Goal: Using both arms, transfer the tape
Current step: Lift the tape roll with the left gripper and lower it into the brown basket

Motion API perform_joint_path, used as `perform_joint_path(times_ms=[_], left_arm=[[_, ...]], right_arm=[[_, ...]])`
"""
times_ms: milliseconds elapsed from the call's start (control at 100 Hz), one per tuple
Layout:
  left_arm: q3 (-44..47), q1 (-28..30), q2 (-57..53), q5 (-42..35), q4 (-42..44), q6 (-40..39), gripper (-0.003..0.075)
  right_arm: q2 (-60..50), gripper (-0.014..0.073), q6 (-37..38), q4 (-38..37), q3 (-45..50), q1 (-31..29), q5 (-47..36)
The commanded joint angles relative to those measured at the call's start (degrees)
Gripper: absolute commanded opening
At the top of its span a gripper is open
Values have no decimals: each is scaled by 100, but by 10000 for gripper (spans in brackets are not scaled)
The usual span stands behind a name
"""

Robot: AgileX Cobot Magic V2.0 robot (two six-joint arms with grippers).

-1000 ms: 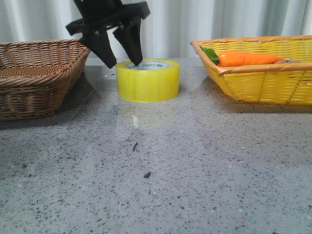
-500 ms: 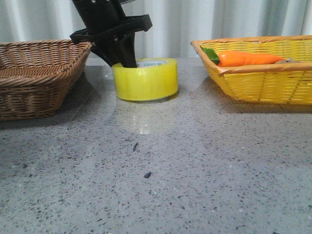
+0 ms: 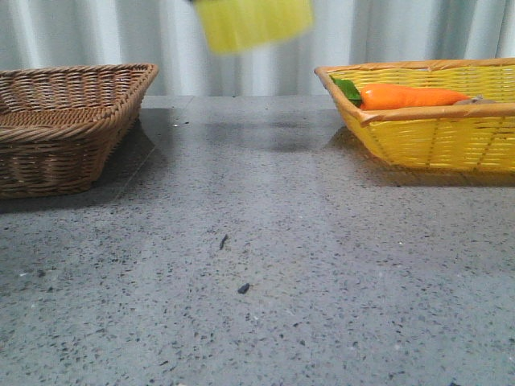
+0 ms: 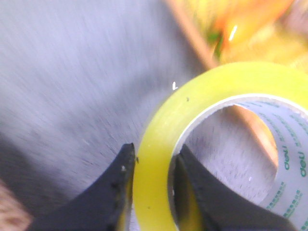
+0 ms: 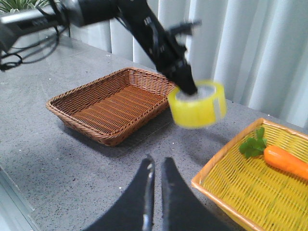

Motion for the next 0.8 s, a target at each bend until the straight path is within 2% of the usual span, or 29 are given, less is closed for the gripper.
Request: perform_joint_path(times_ms=[0, 120, 330, 520, 640, 790], left_arm=[[-498, 112, -628, -35, 466, -206, -20], [-617, 327, -856, 303, 1411, -499, -20], [-386, 1050, -1189, 303, 1442, -774, -20], [926, 1550, -1549, 303, 1370, -797, -20], [1878, 1627, -1602, 303, 1370, -786, -20], [2517, 1627, -1602, 293, 1380, -738, -13]], right_arm=[[69, -46, 7, 52, -115, -10, -477], [69, -46, 7, 52, -115, -10, -477], [69, -46, 7, 52, -108, -10, -442], [69, -46, 7, 52, -108, -10, -196], [69, -46, 7, 52, -108, -10, -185], [69, -46, 7, 52, -108, -10, -195]])
